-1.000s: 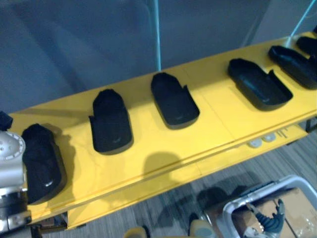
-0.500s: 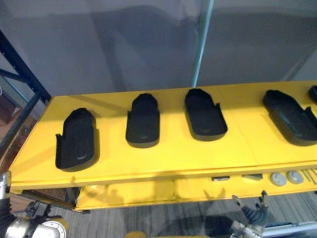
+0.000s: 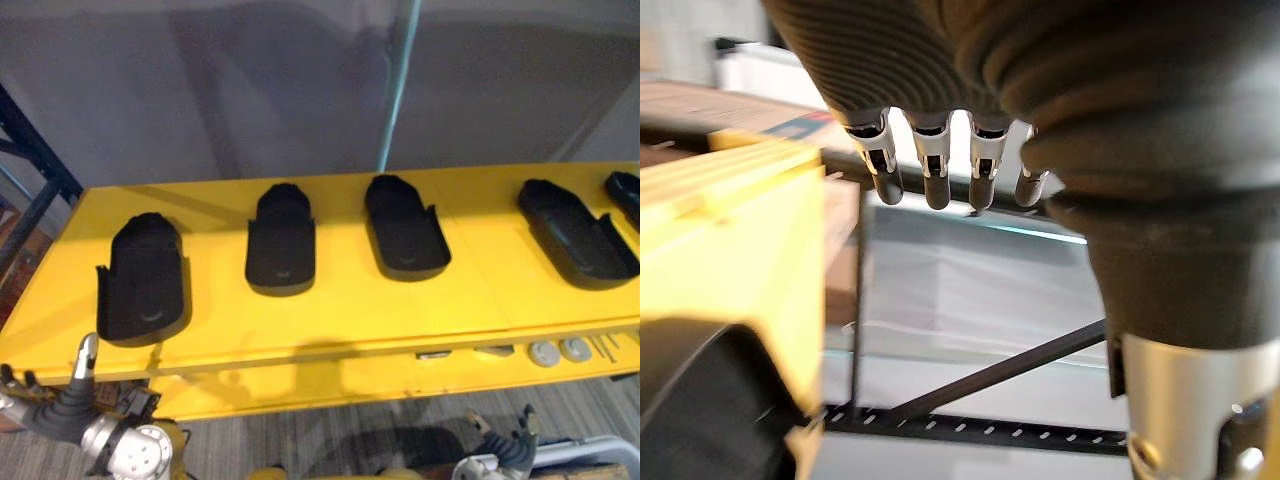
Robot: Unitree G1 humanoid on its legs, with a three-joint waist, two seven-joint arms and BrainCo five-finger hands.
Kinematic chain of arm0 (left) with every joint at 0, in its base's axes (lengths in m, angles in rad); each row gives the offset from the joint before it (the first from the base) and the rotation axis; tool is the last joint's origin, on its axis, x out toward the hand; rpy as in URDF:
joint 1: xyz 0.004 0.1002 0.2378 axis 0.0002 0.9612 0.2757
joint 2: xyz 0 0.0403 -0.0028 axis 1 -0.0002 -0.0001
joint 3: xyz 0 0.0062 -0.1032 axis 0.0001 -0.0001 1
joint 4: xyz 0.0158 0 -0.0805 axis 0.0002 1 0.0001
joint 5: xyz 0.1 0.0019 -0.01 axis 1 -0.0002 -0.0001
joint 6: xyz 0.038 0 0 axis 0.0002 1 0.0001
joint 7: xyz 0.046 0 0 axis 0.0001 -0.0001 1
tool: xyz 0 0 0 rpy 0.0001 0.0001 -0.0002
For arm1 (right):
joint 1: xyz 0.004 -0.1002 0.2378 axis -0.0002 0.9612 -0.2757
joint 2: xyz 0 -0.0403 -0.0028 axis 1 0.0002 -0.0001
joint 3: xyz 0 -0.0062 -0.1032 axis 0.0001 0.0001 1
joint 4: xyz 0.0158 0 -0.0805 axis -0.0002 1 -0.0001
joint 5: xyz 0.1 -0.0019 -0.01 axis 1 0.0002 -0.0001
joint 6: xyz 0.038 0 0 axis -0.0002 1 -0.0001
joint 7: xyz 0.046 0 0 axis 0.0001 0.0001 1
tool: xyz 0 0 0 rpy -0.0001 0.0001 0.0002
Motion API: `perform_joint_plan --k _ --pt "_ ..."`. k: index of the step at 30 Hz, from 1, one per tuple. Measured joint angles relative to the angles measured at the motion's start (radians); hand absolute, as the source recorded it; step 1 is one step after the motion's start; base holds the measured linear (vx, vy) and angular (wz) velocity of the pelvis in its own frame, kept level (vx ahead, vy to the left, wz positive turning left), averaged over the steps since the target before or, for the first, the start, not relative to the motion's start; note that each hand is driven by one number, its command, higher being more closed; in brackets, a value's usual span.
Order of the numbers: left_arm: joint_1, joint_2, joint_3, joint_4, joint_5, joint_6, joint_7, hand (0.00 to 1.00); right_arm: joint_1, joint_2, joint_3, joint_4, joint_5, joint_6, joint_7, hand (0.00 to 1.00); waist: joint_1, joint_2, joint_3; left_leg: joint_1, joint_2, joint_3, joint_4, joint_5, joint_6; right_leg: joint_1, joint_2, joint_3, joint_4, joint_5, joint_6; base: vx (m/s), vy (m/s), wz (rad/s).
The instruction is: Walk over and take plastic housings, then place them on the shelf
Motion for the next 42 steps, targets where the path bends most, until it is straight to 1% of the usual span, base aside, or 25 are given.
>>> perform_joint_plan --k 3,4,6,7,10,13,16,20,25,31,33,35,37,40,42 --pt "-0.034 0.012 -0.030 0.077 -0.001 0.012 0.021 0.00 0.002 -0.007 0.021 0.033 -0.001 0.000 -0.002 0.00 -0.006 0.000 0.000 0.005 0.001 0.006 -0.001 0.000 0.000 0.000 0.000 0.005 -0.001 0.002 -0.001 -0.01 0.007 -0.15" --pt "-0.043 0.024 -0.053 0.109 -0.002 0.030 0.043 0.00 0.000 -0.008 0.022 0.049 -0.002 0.001 -0.002 0.00 -0.006 0.000 0.000 0.019 0.002 0.024 -0.009 0.000 0.000 0.000 0.001 0.022 -0.003 0.006 -0.001 -0.02 0.018 -0.25" --pt "-0.049 0.031 -0.055 0.125 -0.011 0.032 0.051 0.00 0.001 -0.009 0.022 0.057 -0.002 0.001 -0.002 0.00 -0.011 0.000 -0.002 0.019 0.003 0.026 -0.010 0.000 0.000 0.000 0.004 0.025 -0.006 0.008 0.000 -0.03 0.002 -0.14" --pt "-0.062 0.034 -0.051 0.143 -0.030 0.034 0.067 0.00 0.005 -0.009 0.022 0.059 -0.002 0.002 -0.002 0.00 -0.024 -0.001 -0.002 0.018 0.008 0.029 -0.010 0.000 0.000 -0.001 0.006 0.027 -0.014 0.014 0.000 -0.03 -0.015 -0.06" --pt "-0.075 0.033 -0.053 0.171 -0.030 0.038 0.092 0.00 0.003 -0.013 0.024 0.061 -0.002 0.002 -0.002 0.00 -0.026 0.000 -0.003 0.020 0.009 0.049 -0.011 0.000 0.000 -0.008 0.011 0.046 -0.019 0.021 0.000 -0.02 0.000 -0.17" --pt "-0.108 0.033 -0.054 0.219 -0.038 0.064 0.133 0.00 0.007 -0.014 0.024 0.066 -0.003 0.003 -0.001 0.00 -0.030 0.000 -0.004 0.018 0.010 0.057 -0.011 0.000 0.000 -0.013 0.013 0.053 -0.024 0.028 -0.001 -0.01 0.004 -0.10" --pt "-0.129 0.034 -0.054 0.249 -0.040 0.067 0.155 0.00 0.008 -0.015 0.031 0.072 -0.005 0.003 -0.001 0.00 -0.034 -0.002 -0.006 0.019 0.010 0.059 -0.011 0.000 0.000 -0.013 0.012 0.054 -0.024 0.029 -0.001 0.00 0.000 0.00" --pt "-0.133 0.039 -0.053 0.252 -0.040 0.067 0.177 0.00 0.004 -0.015 0.040 0.078 -0.015 0.005 0.001 0.00 -0.049 -0.011 -0.013 0.025 0.010 0.063 -0.011 0.000 0.000 -0.012 0.012 0.057 -0.024 0.029 -0.001 0.00 0.001 -0.02" --pt "-0.176 0.068 -0.051 0.318 -0.040 0.069 0.216 0.00 0.005 -0.018 0.040 0.079 -0.033 0.007 0.002 0.00 -0.053 -0.009 -0.014 0.035 0.010 0.077 -0.010 0.001 0.000 -0.011 0.012 0.077 -0.024 0.037 0.001 -0.02 0.007 -0.10" --pt "-0.229 0.072 -0.030 0.368 -0.038 0.074 0.254 0.00 0.012 -0.035 0.040 0.082 -0.057 0.024 0.008 0.00 -0.056 -0.009 -0.015 0.036 0.009 0.082 -0.010 0.005 0.003 -0.012 0.011 0.082 -0.024 0.043 0.001 -0.04 0.002 -0.03" --pt "-0.237 0.072 -0.008 0.380 -0.037 0.074 0.257 0.00 0.011 -0.040 0.040 0.087 -0.062 0.025 0.013 0.00 -0.061 -0.009 -0.015 0.036 0.009 0.085 -0.010 0.006 0.002 -0.013 0.012 0.084 -0.024 0.044 0.001 0.00 0.000 0.00" --pt "-0.239 0.075 0.019 0.380 -0.036 0.074 0.267 0.00 0.012 -0.045 0.040 0.093 -0.063 0.026 0.024 0.00 -0.076 -0.007 -0.016 0.036 0.010 0.085 -0.011 0.007 0.002 -0.012 0.014 0.087 -0.024 0.045 0.002 0.00 0.000 0.00" --pt "-0.243 0.075 0.037 0.381 -0.036 0.076 0.279 0.00 0.012 -0.047 0.040 0.093 -0.065 0.026 0.025 0.00 -0.079 -0.001 -0.019 0.038 0.010 0.089 -0.012 0.007 0.002 -0.013 0.014 0.091 -0.025 0.046 0.002 0.01 0.004 -0.04" --pt "-0.265 0.087 0.044 0.383 -0.035 0.091 0.286 0.00 0.014 -0.050 0.041 0.093 -0.091 0.027 0.029 0.00 -0.078 0.008 -0.023 0.052 0.009 0.107 -0.022 0.006 0.002 -0.012 0.014 0.107 -0.026 0.048 0.002 0.01 0.015 -0.17" --pt "-0.268 0.108 0.045 0.395 -0.034 0.106 0.285 0.00 0.014 -0.051 0.041 0.093 -0.101 0.028 0.038 0.00 -0.083 0.011 -0.026 0.056 0.008 0.108 -0.024 0.007 0.002 -0.011 0.013 0.107 -0.026 0.049 0.003 0.00 0.000 0.00"
